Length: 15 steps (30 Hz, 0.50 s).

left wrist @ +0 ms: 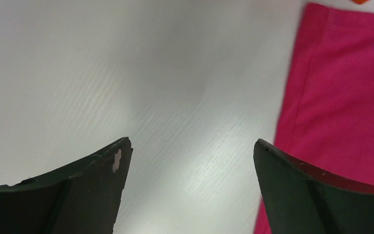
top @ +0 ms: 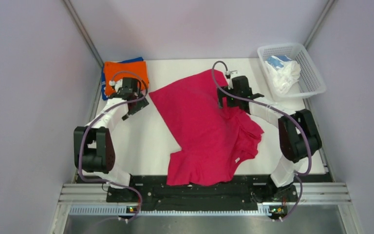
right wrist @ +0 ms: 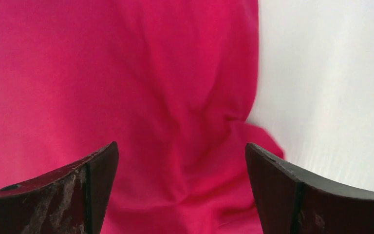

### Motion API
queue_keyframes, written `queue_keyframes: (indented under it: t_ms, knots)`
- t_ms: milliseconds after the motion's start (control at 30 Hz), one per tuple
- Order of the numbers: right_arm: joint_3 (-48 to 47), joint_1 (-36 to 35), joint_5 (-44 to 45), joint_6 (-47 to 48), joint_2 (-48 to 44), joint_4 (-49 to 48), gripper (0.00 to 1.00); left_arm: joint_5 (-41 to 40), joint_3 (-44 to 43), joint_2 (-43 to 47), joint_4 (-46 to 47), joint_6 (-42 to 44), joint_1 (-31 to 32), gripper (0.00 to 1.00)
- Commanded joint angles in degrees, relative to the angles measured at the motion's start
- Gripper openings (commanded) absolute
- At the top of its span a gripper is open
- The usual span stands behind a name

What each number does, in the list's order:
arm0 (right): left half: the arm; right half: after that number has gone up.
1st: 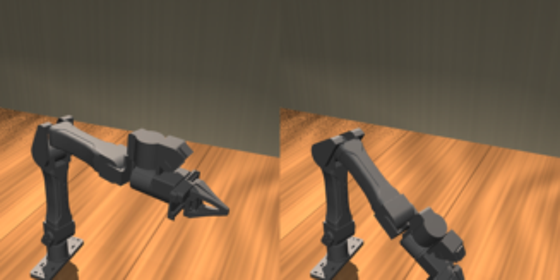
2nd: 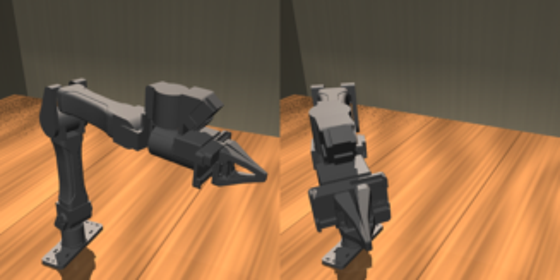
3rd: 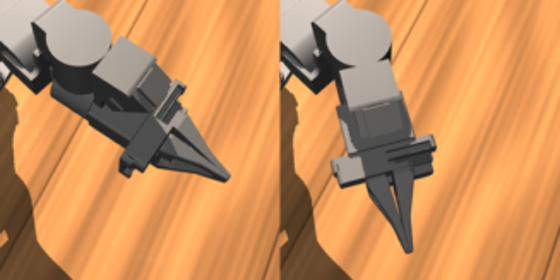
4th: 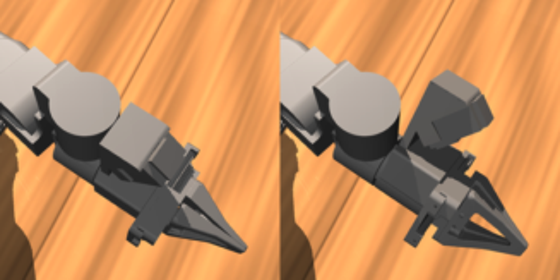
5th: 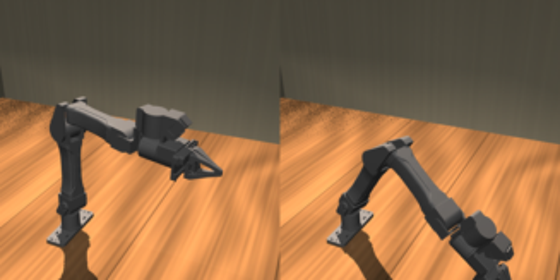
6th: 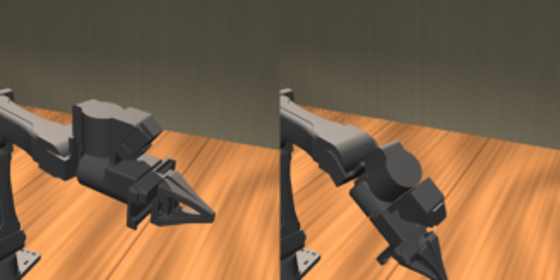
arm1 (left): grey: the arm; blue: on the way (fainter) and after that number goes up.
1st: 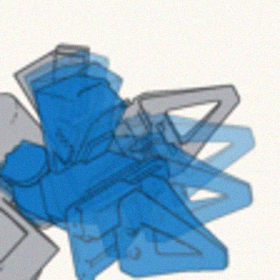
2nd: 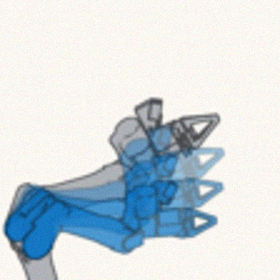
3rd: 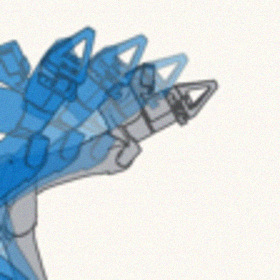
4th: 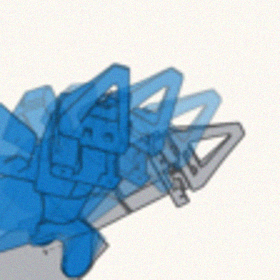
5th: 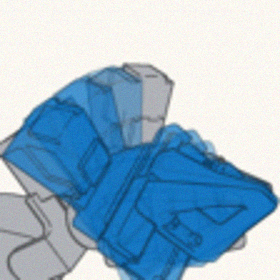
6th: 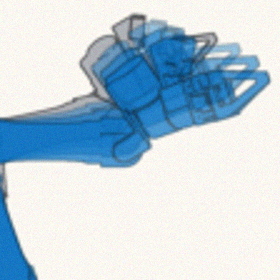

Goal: Fold and stack the t-shirts
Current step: Flatten out the tshirt

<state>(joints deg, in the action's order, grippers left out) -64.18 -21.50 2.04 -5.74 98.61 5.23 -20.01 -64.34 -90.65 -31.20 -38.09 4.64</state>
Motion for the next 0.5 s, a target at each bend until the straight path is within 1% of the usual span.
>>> queue_keyframes:
  t_ms: [0, 133, 200, 333, 400, 467]
  knots:
    - [-1.72, -0.34, 3.38, -3.98, -5.82, -4.72, 0.99, 11.59, -5.27, 2.58, 2.21, 1.65, 0.27, 0.99]
    - [3.69, -1.52, 5.39, -8.09, -12.72, -2.40, 0.99, 24.87, -3.92, 2.26, 9.92, 4.68, 1.20, 0.99]
    - [7.65, -2.54, 6.51, -11.87, -17.05, -0.40, 0.99, 29.39, -4.77, 0.40, 12.76, 5.72, 2.06, 0.99]
    - [17.34, -4.42, 6.98, -21.55, -26.86, 5.10, 0.99, 37.15, -12.63, -8.87, 13.13, 5.96, 3.62, 0.99]
    - [22.86, -4.92, 4.42, -24.76, -31.59, 7.40, 0.99, 40.93, -17.14, -15.57, 13.41, 5.65, 4.30, 0.99]
    - [27.26, -6.01, 0.84, -27.44, -36.67, 8.84, 0.99, 42.78, -21.66, -20.72, 13.82, 4.88, 5.18, 0.99]
